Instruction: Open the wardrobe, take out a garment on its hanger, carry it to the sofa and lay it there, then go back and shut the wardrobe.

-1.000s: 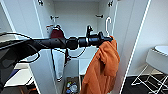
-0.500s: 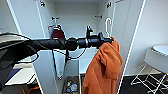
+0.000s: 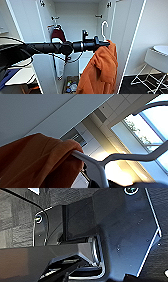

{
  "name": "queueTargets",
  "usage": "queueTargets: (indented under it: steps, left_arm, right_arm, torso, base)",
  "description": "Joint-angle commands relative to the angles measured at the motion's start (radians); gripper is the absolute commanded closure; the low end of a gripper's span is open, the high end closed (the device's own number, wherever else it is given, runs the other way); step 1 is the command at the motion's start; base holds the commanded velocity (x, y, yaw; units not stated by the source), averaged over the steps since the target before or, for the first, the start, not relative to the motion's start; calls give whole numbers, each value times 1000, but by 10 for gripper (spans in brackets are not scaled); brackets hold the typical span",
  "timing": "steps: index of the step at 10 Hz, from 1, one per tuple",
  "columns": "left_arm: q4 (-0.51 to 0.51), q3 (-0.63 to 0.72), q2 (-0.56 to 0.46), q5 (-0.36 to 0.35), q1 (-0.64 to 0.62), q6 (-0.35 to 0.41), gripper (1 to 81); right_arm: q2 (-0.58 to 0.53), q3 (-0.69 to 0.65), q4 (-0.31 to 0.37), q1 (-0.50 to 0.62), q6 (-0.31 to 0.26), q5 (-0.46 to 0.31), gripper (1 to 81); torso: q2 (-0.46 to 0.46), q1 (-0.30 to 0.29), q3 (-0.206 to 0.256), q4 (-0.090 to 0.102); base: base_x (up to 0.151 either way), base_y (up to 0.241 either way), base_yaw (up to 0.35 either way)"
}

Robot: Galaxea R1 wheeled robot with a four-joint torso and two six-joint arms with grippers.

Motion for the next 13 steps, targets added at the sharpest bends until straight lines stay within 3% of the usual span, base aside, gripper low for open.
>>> queueTargets:
  steps: [1,5,13]
  left_arm:
    - [59,99,-120,-141,-93,11,811]
    - [107,156,-224,-143,-10,8,811]
    - [131,208,-278,-141,53,11,811]
  right_arm:
    - [15,14,-1,34,-7,-56,10]
    - [15,14,-1,34,-7,-54,10]
    - [15,14,-1,33,-5,-42,10]
  torso:
    - [0,0,0,0]
    - [0,0,0,0]
    - [0,0,0,0]
  base:
    - [0,0,0]
    - [0,0,0]
    - [0,0,0]
